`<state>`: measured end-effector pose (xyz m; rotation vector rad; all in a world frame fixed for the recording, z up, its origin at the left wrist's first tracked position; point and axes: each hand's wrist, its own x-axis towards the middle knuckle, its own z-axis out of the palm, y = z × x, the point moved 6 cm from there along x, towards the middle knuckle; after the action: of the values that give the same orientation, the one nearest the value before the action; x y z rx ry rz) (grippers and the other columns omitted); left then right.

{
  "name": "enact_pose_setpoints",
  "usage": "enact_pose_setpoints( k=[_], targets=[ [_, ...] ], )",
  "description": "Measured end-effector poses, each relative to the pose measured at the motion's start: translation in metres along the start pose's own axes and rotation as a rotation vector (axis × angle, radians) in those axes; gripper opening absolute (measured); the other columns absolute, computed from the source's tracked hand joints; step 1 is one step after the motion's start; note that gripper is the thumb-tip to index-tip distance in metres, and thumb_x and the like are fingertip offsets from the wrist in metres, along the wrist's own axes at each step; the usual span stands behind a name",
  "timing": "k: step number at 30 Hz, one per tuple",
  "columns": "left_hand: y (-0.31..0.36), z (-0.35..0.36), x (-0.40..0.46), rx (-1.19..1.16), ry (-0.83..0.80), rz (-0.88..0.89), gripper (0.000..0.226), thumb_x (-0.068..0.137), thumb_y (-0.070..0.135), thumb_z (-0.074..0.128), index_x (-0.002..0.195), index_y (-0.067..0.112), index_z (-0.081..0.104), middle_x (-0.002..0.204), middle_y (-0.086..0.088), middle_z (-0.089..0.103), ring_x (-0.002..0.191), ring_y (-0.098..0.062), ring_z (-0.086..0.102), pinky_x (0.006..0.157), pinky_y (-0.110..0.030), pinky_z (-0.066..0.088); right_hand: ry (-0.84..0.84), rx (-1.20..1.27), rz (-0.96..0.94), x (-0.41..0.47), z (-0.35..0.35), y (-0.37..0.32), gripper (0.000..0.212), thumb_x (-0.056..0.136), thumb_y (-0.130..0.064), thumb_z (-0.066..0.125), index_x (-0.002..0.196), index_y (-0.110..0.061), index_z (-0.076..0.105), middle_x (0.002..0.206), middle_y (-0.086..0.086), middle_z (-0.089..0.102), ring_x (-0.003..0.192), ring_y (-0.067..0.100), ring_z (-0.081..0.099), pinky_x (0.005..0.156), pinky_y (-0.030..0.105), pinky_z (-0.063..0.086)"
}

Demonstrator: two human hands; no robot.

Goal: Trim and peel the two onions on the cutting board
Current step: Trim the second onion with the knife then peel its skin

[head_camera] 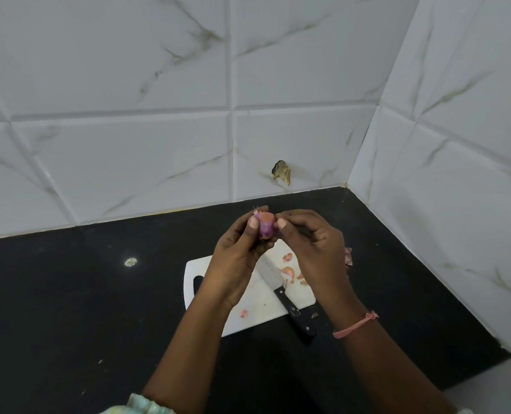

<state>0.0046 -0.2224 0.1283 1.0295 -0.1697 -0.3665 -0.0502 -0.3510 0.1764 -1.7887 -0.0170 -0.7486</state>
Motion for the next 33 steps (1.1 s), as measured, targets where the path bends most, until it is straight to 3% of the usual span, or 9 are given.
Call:
enact_pose_setpoints(
  k=[5, 12, 21, 26, 33],
  targets=[
    [0.002, 0.001, -0.001, 0.045, -0.030, 0.044, 0.043, 0.089, 0.030, 0.059, 0.128, 0.013, 0.064, 0.129, -0.012, 0.067, 0.116, -0.025, 0.064, 0.100, -0.036, 0.053, -0.083, -0.068, -0.109, 0.000, 0.006, -0.010, 0.021, 0.086, -0.016, 0.072, 0.107, -0.016, 0.069, 0.103, -0.004, 0.068, 0.095, 0.007, 0.067, 0.078, 0.013, 0.052],
    [0.012, 0.000, -0.004, 0.173, 0.010, 0.101, 0.056, 0.074, 0.048, 0.070, 0.123, 0.020, 0.069, 0.120, -0.008, 0.071, 0.102, -0.017, 0.065, 0.077, -0.024, 0.053, -0.099, -0.126, -0.186, 0.004, 0.004, -0.011, 0.014, 0.084, -0.013, 0.073, 0.097, -0.010, 0.073, 0.091, 0.000, 0.069, 0.086, 0.008, 0.067, 0.075, 0.015, 0.053],
    [0.017, -0.002, -0.007, 0.253, 0.041, 0.117, 0.047, 0.078, 0.037, 0.066, 0.121, 0.018, 0.070, 0.116, -0.008, 0.072, 0.098, -0.019, 0.066, 0.074, -0.021, 0.056, -0.129, -0.180, -0.119, 0.011, 0.002, -0.008, 0.012, 0.084, -0.011, 0.073, 0.096, -0.013, 0.072, 0.086, -0.017, 0.066, 0.083, -0.003, 0.066, 0.072, 0.005, 0.048],
    [0.023, -0.002, -0.008, 0.288, 0.059, 0.133, 0.045, 0.078, 0.037, 0.065, 0.119, 0.020, 0.069, 0.115, -0.006, 0.073, 0.097, -0.017, 0.067, 0.071, -0.017, 0.055, -0.162, -0.200, -0.146, 0.012, 0.004, -0.008, 0.020, 0.084, -0.016, 0.073, 0.103, -0.011, 0.073, 0.093, -0.008, 0.071, 0.088, 0.001, 0.067, 0.077, 0.009, 0.051],
    [0.026, 0.001, -0.010, 0.310, 0.050, 0.151, 0.033, 0.077, 0.034, 0.066, 0.109, 0.029, 0.070, 0.110, 0.002, 0.074, 0.091, -0.009, 0.068, 0.069, -0.017, 0.055, -0.114, -0.214, -0.170, 0.013, 0.001, -0.010, 0.011, 0.082, -0.016, 0.075, 0.091, -0.009, 0.075, 0.080, -0.008, 0.069, 0.078, 0.004, 0.066, 0.069, 0.008, 0.050]
  ],
)
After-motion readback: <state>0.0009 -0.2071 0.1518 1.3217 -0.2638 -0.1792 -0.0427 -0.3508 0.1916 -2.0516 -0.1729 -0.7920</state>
